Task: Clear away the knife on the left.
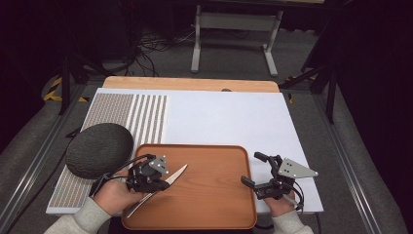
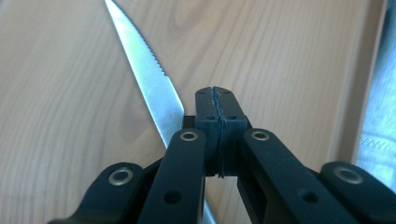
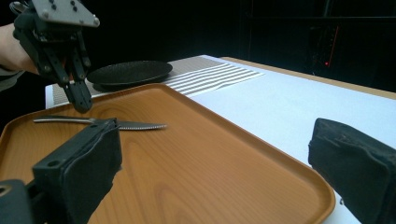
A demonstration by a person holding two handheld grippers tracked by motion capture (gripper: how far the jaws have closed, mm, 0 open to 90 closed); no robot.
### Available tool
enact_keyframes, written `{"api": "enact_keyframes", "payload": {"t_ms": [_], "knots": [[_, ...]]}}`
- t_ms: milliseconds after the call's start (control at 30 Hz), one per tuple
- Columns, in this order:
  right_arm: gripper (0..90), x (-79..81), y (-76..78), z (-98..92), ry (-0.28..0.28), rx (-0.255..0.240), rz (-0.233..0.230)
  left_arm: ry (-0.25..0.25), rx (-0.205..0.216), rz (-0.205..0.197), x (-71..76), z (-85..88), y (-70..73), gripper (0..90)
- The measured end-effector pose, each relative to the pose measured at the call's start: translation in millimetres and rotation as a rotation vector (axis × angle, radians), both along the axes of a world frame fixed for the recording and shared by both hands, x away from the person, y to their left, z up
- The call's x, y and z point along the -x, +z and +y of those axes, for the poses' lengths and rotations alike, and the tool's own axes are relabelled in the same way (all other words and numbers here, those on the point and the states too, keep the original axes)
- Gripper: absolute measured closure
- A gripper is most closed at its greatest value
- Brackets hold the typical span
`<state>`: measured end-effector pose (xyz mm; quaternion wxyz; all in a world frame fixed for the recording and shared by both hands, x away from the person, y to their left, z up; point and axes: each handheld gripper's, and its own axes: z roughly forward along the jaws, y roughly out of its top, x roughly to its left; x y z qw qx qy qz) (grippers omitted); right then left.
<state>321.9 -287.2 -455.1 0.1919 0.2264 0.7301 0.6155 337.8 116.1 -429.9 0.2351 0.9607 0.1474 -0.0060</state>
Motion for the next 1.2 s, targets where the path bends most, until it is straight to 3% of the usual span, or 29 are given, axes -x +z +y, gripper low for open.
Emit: {"api": "enact_keyframes", "payload": {"t_ms": [233, 500, 867, 1200], "knots": [[3.3, 0.0, 0.0, -0.2, -0.002, -0.003, 0.000, -0.025, -0.054, -0.028, -0.9, -6.1, -9.0, 89.8], [3.3, -0.1, -0.1, -0.4, -0.003, -0.004, 0.001, -0.029, -0.093, -0.012, -2.1, -7.7, -16.9, 89.8], [3.3, 0.0, -0.2, -0.2, -0.003, -0.001, 0.000, -0.020, -0.106, -0.011, -4.9, -6.7, -17.8, 89.8], [3.3, -0.1, -0.2, -0.4, -0.004, 0.001, 0.000, 0.025, -0.109, -0.008, -8.7, 1.2, -17.6, 89.8]]}}
